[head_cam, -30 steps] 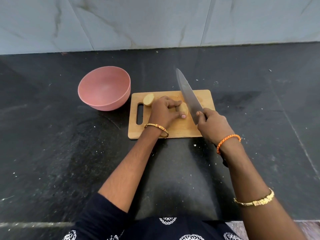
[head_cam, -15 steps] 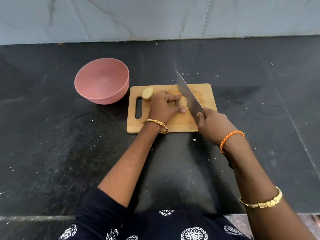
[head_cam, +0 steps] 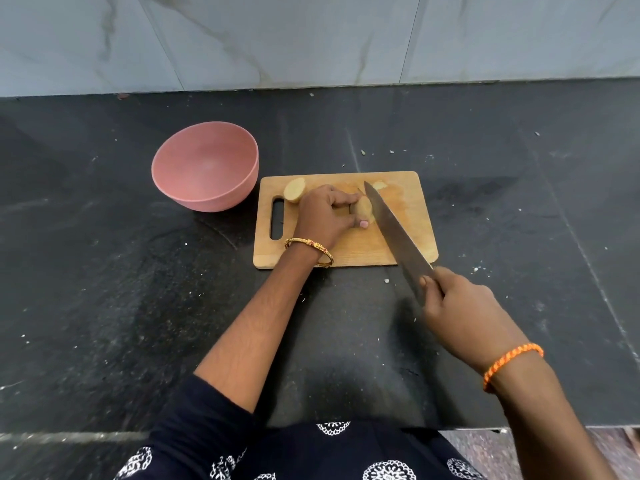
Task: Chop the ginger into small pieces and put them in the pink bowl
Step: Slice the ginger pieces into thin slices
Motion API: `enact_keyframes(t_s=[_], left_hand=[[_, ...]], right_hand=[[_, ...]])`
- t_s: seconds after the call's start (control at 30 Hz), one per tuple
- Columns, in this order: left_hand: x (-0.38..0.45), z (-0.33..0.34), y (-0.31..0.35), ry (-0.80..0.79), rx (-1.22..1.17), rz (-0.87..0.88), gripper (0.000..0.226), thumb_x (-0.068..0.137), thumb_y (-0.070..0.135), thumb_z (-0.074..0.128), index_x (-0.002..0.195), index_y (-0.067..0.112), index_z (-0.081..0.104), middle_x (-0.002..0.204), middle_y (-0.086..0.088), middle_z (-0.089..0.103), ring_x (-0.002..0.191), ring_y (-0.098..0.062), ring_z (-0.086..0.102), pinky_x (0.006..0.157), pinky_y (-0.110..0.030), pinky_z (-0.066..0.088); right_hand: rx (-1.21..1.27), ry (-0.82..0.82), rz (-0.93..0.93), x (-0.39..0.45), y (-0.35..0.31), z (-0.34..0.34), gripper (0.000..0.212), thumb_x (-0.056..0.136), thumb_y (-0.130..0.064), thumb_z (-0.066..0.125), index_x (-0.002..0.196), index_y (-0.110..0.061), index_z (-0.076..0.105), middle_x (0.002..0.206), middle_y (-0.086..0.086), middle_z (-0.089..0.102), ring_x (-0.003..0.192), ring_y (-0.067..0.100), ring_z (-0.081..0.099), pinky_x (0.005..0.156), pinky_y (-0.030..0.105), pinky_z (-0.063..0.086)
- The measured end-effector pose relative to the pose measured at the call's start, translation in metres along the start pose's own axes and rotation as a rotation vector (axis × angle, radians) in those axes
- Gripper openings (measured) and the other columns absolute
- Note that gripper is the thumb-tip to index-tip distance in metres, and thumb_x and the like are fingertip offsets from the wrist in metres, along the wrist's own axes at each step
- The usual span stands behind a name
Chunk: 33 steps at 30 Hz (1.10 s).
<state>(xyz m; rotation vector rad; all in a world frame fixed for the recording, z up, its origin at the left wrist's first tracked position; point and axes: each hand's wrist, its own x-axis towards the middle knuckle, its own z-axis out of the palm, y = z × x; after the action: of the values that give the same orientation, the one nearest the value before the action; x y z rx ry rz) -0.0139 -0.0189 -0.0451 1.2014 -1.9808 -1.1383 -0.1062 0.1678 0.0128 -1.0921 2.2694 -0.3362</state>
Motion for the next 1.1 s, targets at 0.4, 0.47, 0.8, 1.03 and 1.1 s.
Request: enact_keyframes(t_s=[0.4, 0.47, 0.8, 1.03, 1.1], left_hand=[[-0.002, 0.002, -0.001, 0.012, -0.013, -0.007, 0.050, 0.057, 0.014, 0.086, 0.104, 0.009, 0.069, 0.098, -0.001, 0.064, 0.090, -0.010, 0.056, 0.079, -0.017, 0.046], [-0.001, 0.002, -0.001, 0.007, -0.005, -0.003, 0.050, 0.057, 0.015, 0.086, 0.104, 0.009, 0.069, 0.098, 0.001, 0.063, 0.089, -0.009, 0.055, 0.076, -0.011, 0.044], [0.000, 0.001, -0.002, 0.010, -0.005, 0.002, 0.050, 0.057, 0.014, 0.086, 0.103, 0.008, 0.070, 0.098, 0.000, 0.064, 0.087, -0.007, 0.055, 0.070, -0.004, 0.043], [-0.001, 0.002, -0.001, 0.013, 0.001, 0.008, 0.048, 0.059, 0.012, 0.084, 0.104, 0.005, 0.069, 0.097, -0.003, 0.064, 0.085, -0.008, 0.054, 0.069, -0.003, 0.042], [-0.001, 0.002, -0.001, 0.016, -0.002, 0.005, 0.048, 0.059, 0.012, 0.084, 0.104, 0.004, 0.069, 0.098, -0.005, 0.065, 0.086, -0.009, 0.054, 0.071, -0.006, 0.043]], right_hand=[[0.074, 0.171, -0.051, 0.039, -0.015, 0.004, 0.025, 0.099, -0.029, 0.036, 0.091, -0.012, 0.052, 0.088, 0.019, 0.061, 0.080, 0.037, 0.060, 0.072, 0.039, 0.050], [0.082, 0.170, -0.045, 0.038, -0.015, 0.008, 0.025, 0.099, -0.029, 0.035, 0.093, -0.012, 0.053, 0.088, 0.019, 0.060, 0.080, 0.037, 0.059, 0.073, 0.038, 0.050], [0.081, 0.137, -0.061, 0.048, -0.026, 0.007, 0.023, 0.100, -0.027, 0.035, 0.088, -0.011, 0.048, 0.081, 0.013, 0.053, 0.075, 0.032, 0.052, 0.067, 0.032, 0.042], [0.043, 0.068, -0.073, 0.054, -0.032, 0.000, 0.025, 0.101, -0.026, 0.034, 0.101, -0.009, 0.053, 0.087, 0.011, 0.052, 0.075, 0.026, 0.050, 0.067, 0.030, 0.039], [0.038, 0.046, -0.073, 0.054, -0.032, -0.003, 0.025, 0.101, -0.026, 0.034, 0.101, -0.010, 0.053, 0.089, 0.011, 0.052, 0.075, 0.024, 0.051, 0.067, 0.030, 0.041]])
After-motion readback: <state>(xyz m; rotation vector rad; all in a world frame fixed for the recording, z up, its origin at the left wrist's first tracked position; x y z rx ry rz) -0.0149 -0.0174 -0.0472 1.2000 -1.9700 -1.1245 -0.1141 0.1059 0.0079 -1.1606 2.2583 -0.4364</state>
